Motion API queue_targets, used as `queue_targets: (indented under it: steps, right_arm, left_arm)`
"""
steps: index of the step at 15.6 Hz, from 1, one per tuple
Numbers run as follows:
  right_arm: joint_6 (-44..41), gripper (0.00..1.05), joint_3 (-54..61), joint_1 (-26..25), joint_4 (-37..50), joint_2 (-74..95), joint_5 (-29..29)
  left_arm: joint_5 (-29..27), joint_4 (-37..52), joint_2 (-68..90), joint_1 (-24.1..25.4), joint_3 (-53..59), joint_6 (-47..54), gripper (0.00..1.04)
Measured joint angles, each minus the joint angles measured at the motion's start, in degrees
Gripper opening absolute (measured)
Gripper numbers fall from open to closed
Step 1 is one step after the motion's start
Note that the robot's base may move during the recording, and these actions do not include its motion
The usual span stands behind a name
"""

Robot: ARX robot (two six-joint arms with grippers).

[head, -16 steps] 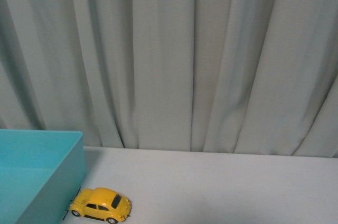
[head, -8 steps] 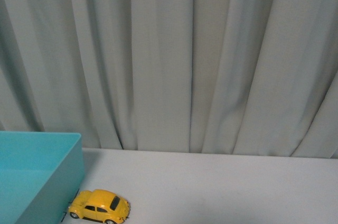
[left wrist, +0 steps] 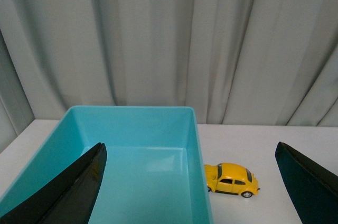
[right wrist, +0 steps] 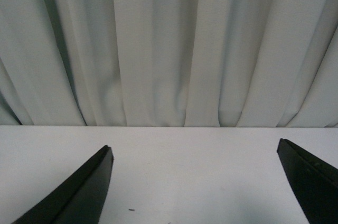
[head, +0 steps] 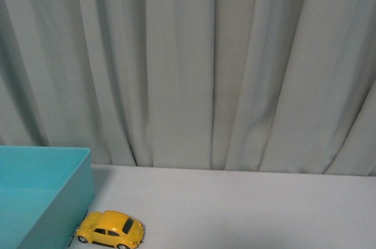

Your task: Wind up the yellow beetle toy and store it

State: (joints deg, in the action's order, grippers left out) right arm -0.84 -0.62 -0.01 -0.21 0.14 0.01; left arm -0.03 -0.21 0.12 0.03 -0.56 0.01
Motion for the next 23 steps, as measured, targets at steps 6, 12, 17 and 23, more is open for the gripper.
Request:
queue_targets:
  steps: [6,12,17,23]
  right_arm:
    - [0.0,0.98,0.0,0.0,0.0,0.0,-0.1]
    - [0.0,0.98,0.0,0.0,0.0,0.1,0.0]
    - [0.0,0.98,0.0,0.0,0.0,0.1,0.0]
    - [0.0,0.98,0.0,0.0,0.0,0.1,0.0]
  left_arm:
    - [-20.4,-14.8,10.6,-7.3,-6.4,-12.4,0.98]
    - [-19.4,-8.1,9.7,-6.1,-5.9,-17.6,0.98]
    - [6.1,27.0,55.3,10.8,-19.4,-1.2,0.98]
    - [17.2,4.7,78.0,1.4,-48.7,28.3,0.98]
